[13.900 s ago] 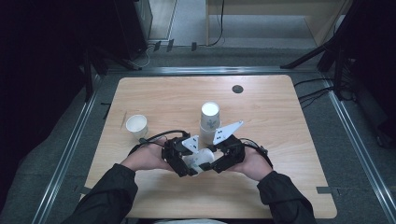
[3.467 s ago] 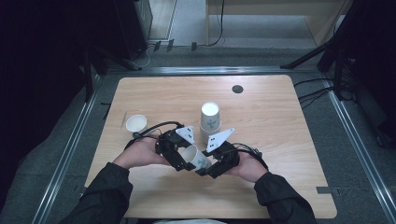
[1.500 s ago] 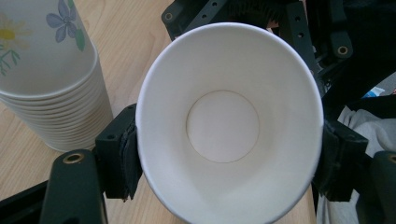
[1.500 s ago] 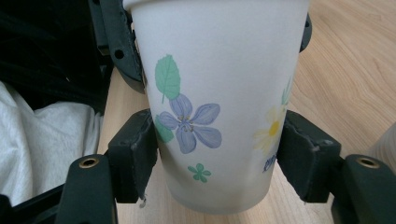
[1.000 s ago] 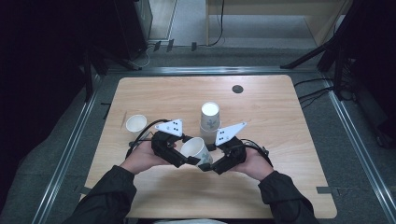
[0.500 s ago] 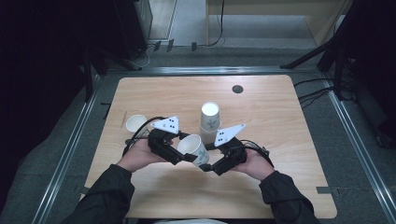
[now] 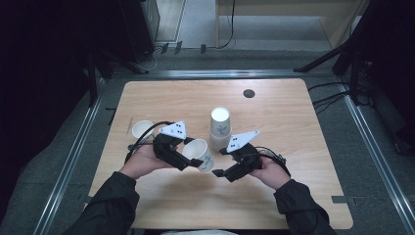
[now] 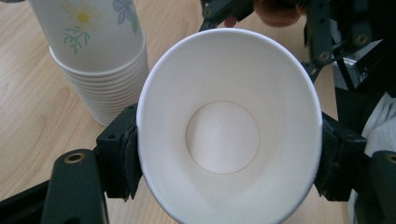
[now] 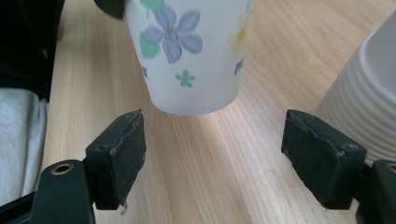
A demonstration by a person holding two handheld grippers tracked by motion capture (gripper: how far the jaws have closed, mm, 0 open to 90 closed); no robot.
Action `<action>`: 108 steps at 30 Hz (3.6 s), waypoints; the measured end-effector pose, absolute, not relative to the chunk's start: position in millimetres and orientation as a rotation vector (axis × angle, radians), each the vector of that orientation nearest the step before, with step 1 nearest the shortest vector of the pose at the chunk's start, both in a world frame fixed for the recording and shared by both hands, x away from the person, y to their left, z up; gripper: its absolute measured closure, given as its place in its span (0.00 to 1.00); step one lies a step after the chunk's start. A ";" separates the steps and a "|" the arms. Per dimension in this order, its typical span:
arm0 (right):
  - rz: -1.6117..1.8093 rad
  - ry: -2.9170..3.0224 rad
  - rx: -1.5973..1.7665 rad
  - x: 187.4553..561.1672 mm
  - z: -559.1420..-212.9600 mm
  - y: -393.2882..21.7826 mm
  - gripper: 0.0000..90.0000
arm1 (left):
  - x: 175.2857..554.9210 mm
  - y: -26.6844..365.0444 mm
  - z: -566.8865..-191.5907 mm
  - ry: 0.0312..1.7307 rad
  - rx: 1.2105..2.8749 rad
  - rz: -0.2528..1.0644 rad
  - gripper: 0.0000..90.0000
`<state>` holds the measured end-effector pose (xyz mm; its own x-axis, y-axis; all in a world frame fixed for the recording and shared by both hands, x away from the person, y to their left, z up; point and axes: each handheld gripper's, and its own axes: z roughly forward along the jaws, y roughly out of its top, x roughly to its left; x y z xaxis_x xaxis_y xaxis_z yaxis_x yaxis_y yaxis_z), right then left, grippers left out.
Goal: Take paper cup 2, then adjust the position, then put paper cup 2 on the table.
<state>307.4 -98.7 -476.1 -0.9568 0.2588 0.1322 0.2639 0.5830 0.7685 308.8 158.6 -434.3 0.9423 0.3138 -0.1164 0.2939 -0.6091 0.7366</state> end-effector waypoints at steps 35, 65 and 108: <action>-1.466 -2.828 -0.755 318.9 -456.7 -157.5 0.26 | 310.0 204.1 -446.5 0.538 2.312 0.032 0.27; -1.441 -2.832 -0.837 328.0 -461.8 -175.3 0.26 | 303.7 271.0 -453.4 0.656 2.308 0.104 0.27; -1.415 -2.855 -0.807 327.2 -465.2 -172.8 0.26 | 313.2 301.9 -483.8 0.824 2.474 0.204 0.23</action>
<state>327.2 -172.8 -465.2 -0.8696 0.4865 0.0841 0.3617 0.5116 0.7794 313.2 301.9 -483.8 0.8037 0.5946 -0.0209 0.5163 -0.6796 0.5211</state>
